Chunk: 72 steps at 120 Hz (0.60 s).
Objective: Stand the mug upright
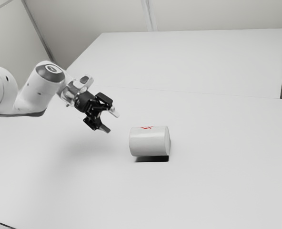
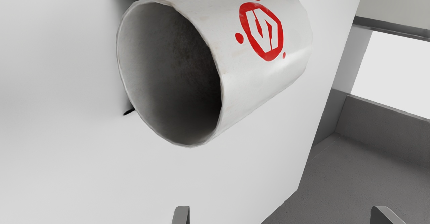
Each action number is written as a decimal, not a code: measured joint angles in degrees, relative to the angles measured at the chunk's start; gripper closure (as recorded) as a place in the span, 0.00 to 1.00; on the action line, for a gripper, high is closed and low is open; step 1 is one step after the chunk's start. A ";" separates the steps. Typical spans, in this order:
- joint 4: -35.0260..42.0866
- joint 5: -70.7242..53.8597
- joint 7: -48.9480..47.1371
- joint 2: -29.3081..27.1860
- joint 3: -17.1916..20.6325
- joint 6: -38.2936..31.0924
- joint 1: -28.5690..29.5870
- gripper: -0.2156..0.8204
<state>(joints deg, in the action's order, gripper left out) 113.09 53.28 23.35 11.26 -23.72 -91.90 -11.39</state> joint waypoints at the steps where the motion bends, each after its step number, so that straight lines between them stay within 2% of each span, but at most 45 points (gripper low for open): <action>1: 0.38 0.28 0.11 -0.14 0.00 -0.33 -0.17 0.23; 39: 4.57 9.46 3.40 0.29 -0.01 -12.94 -3.88 0.23; 72: 4.72 13.85 5.01 4.20 -0.01 -17.06 -4.47 0.23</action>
<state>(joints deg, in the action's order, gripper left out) 117.81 67.13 28.36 15.46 -23.73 -108.96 -15.86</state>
